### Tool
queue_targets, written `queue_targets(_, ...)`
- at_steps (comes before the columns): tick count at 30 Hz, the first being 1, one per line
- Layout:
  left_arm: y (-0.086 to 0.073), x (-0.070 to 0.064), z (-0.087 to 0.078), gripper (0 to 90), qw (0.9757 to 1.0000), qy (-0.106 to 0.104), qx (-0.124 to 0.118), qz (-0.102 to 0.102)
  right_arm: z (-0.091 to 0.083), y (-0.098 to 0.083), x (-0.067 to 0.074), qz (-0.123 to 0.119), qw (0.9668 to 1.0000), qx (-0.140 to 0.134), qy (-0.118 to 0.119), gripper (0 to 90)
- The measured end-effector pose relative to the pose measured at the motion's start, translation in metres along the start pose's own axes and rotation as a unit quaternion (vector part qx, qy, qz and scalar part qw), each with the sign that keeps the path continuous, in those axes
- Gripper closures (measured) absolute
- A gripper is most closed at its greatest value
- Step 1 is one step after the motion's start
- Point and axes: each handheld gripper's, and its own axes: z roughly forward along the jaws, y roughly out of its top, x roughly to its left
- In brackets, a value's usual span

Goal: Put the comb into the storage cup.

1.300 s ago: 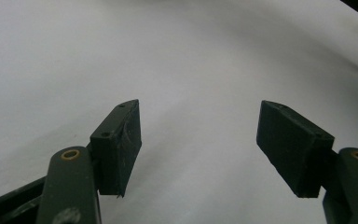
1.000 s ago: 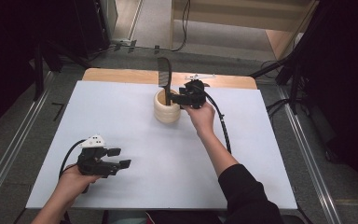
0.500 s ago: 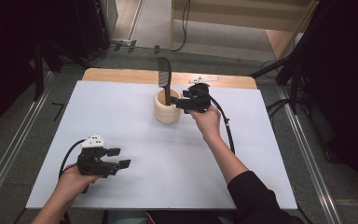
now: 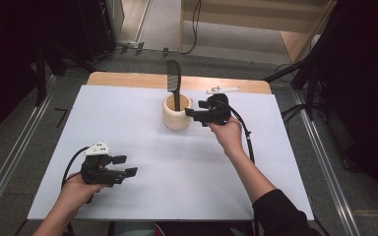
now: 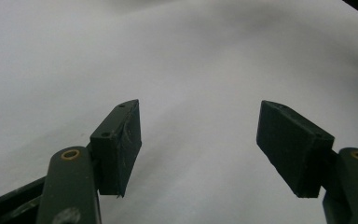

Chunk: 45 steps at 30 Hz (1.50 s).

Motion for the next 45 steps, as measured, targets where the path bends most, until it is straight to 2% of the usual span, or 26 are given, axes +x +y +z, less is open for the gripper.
queue_targets(10,0.000,0.001,0.000,31.6,1.0000,0.002,-0.003,-0.002,-0.013,-0.017,0.002,-0.013,0.9998,0.000,0.013,27.8)
queue_targets(22,0.000,0.002,-0.001,31.6,1.0000,0.002,-0.002,-0.003,-0.024,-0.040,0.001,-0.009,0.9997,-0.001,0.024,27.9)
queue_targets(26,0.000,0.002,-0.001,31.6,1.0000,0.002,-0.001,-0.003,-0.030,-0.043,0.000,-0.010,0.9996,-0.008,0.025,27.9)
queue_targets(45,0.000,0.003,-0.001,31.6,1.0000,0.000,-0.004,-0.004,-0.049,-0.067,0.004,-0.021,0.9991,0.000,0.038,27.0)
